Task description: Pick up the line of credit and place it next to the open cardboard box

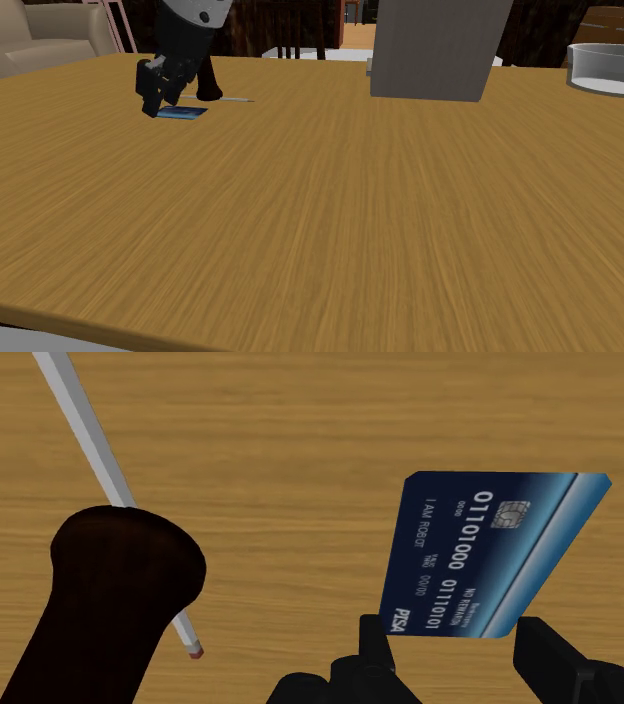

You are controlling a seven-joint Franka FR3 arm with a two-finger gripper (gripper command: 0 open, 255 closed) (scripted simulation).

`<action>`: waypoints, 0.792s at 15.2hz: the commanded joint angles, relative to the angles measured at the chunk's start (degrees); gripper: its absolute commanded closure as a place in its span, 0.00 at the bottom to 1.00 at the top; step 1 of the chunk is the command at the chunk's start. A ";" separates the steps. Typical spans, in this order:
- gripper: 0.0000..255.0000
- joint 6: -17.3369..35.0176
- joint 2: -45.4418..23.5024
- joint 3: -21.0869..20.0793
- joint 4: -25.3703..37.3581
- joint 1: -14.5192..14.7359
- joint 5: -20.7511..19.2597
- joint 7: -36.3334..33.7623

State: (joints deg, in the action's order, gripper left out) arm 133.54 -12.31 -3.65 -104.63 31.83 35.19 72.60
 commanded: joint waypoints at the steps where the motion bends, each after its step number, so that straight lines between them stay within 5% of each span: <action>1: 1.00 -1.10 0.33 0.13 0.95 0.04 -0.60 -0.89; 12: 1.00 -7.66 2.28 0.75 6.37 -0.02 -3.46 -5.35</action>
State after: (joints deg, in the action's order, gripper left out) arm 126.55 -10.23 -2.94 -98.80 31.80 32.00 67.71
